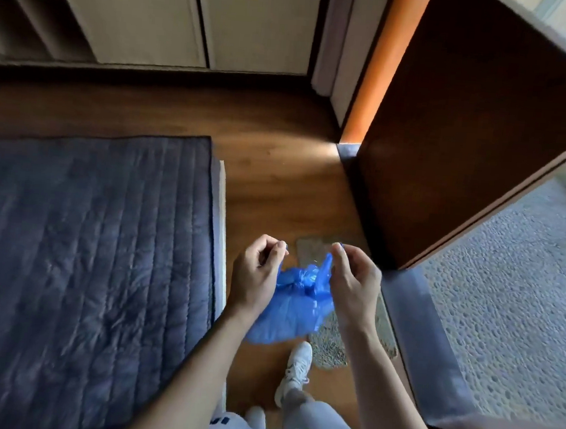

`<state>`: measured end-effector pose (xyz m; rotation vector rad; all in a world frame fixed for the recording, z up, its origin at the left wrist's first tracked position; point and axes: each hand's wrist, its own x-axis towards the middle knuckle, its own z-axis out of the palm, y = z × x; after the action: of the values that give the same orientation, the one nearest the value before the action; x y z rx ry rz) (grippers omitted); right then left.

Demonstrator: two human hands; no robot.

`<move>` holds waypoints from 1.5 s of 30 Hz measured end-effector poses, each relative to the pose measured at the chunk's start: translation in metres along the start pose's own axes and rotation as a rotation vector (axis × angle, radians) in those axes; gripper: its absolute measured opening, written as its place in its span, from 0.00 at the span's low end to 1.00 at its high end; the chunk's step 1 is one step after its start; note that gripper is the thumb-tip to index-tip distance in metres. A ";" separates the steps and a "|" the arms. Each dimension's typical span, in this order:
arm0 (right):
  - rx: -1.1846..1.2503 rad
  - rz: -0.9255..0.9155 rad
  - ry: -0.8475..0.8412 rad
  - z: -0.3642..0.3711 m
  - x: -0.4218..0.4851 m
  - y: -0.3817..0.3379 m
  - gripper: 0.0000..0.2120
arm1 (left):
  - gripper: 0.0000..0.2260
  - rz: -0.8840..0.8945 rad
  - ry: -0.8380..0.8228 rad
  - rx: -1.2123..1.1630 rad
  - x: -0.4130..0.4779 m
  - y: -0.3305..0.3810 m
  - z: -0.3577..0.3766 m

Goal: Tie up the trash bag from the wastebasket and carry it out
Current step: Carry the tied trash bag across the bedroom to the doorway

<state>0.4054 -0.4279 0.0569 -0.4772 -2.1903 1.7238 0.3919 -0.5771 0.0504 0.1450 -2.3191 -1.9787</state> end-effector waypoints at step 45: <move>-0.001 0.054 -0.253 0.347 0.577 -0.062 0.19 | 0.11 -0.095 0.196 0.015 0.650 -0.019 0.023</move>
<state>-0.2678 -0.4872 0.0613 -0.3374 -2.3693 1.9026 -0.2550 -0.6423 0.0319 0.4364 -2.2419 -1.8922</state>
